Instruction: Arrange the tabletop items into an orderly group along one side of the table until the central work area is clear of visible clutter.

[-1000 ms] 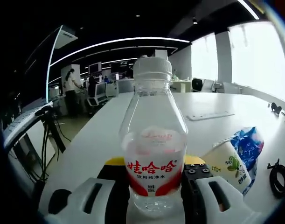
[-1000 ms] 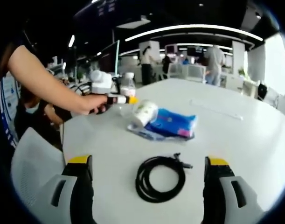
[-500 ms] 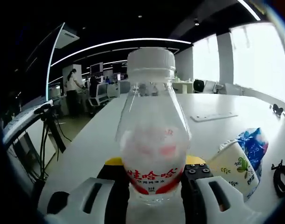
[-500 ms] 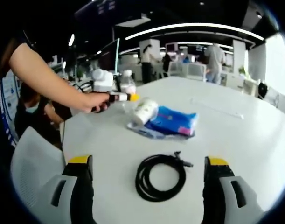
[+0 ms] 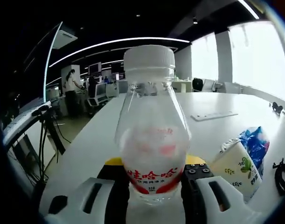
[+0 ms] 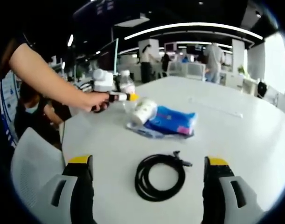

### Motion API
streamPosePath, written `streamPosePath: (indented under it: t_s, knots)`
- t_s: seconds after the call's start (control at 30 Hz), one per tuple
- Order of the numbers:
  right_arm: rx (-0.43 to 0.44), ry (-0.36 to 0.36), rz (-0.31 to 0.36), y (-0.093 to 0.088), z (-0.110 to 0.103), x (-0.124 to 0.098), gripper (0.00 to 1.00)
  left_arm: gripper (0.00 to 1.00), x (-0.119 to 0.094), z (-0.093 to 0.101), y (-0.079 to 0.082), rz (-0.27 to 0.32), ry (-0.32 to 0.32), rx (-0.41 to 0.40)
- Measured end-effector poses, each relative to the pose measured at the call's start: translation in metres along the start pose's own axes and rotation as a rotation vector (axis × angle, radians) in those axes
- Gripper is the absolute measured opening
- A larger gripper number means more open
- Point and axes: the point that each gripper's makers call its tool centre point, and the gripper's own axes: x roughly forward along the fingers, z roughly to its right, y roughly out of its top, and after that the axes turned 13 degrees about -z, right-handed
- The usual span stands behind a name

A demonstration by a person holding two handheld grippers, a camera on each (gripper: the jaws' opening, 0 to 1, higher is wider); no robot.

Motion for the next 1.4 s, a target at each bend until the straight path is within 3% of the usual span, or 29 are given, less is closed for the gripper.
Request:
streamPosePath:
  t_s: [1.27, 1.4]
  knots:
    - [0.004, -0.006, 0.0, -0.002, -0.001, -0.003, 0.97, 0.43, 0.003, -0.009, -0.001, -0.052, 0.022, 0.024]
    - [0.004, -0.008, 0.003, -0.002, -0.001, -0.004, 0.97, 0.47, 0.002, -0.013, -0.005, -0.07, 0.037, 0.027]
